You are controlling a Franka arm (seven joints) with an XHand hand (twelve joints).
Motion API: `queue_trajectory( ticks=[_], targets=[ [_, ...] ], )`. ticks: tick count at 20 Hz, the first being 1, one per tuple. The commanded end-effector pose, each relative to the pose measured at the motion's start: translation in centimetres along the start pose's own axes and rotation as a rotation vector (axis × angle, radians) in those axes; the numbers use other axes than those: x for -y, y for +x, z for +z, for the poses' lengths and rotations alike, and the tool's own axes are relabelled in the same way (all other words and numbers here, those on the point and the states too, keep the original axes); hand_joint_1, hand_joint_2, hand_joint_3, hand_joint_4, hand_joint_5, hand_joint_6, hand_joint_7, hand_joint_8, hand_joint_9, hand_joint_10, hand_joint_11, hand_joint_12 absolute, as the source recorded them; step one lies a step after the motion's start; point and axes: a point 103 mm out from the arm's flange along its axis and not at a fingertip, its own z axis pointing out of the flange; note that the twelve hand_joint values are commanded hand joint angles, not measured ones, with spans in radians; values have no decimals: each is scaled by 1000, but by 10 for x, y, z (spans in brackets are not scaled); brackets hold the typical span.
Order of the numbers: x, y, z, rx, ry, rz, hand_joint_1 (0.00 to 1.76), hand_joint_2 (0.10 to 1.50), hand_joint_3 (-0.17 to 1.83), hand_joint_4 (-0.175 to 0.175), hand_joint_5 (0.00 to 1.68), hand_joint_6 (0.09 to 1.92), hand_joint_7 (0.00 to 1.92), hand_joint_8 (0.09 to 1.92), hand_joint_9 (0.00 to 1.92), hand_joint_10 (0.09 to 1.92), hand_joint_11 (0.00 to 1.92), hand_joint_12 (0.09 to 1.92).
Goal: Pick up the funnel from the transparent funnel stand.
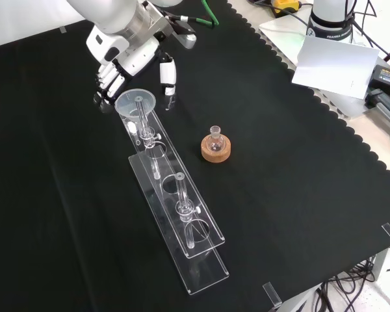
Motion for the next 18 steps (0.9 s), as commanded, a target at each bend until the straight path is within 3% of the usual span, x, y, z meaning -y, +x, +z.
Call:
queue_trajectory(
  ticks=[1,11,12,14,18],
  targets=[
    [-3,-1,5,13,56,15,519,755,130,21,89,87,0,296,90,805,190,1409],
    [-10,-8,12,43,80,38,521,747,125,25,52,87,0,231,61,823,172,1417],
    [-8,-25,14,22,80,35,523,748,125,25,51,87,0,229,61,823,171,1417],
    [-7,-34,16,13,82,33,529,749,126,25,50,87,0,227,61,824,171,1418],
    [-11,-24,15,44,71,43,548,755,129,21,56,87,6,244,105,806,172,1419]
  ],
)
